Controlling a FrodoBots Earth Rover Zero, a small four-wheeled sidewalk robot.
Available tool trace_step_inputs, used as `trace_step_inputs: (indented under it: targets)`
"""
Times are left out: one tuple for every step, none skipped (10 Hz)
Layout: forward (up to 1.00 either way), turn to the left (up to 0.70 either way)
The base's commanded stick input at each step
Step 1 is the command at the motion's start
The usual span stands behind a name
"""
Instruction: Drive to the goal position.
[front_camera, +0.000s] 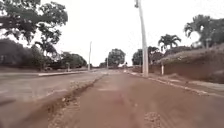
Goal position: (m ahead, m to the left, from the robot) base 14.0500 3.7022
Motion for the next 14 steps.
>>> trace_step_inputs:
  targets:
    - [1.0, 0.0]
    - [1.0, 0.0]
    - [1.0, 0.0]
    - [1.0, 0.0]
    - [1.0, 0.0]
    - [1.0, 0.0]
    - [1.0, 0.0]
    - [1.0, 0.0]
    - [1.0, 0.0]
    - [1.0, 0.0]
    - [1.0, 0.0]
    - [1.0, 0.0]
    - [1.0, 0.0]
    - [1.0, 0.0]
